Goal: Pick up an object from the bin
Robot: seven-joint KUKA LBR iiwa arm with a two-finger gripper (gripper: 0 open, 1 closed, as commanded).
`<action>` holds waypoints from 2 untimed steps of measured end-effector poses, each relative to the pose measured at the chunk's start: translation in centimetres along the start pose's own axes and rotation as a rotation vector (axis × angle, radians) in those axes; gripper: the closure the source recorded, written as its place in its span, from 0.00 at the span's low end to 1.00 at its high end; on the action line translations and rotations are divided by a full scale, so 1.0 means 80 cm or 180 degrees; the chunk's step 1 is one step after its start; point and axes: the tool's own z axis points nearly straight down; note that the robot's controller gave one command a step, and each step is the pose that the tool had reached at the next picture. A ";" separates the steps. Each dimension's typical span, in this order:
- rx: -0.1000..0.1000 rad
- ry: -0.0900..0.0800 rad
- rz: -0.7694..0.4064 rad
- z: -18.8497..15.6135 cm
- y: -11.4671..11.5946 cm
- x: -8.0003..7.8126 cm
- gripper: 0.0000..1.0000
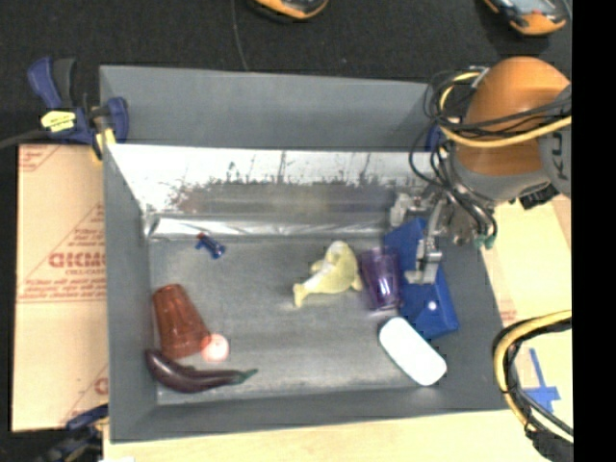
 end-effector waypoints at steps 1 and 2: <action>0.0005 -0.0027 -0.0009 -0.006 0.000 -0.002 0.00; 0.0008 -0.0033 -0.0484 0.072 0.032 -0.015 0.00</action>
Offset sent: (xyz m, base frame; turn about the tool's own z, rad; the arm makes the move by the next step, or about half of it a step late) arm 0.0183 0.0496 -0.1149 -0.2844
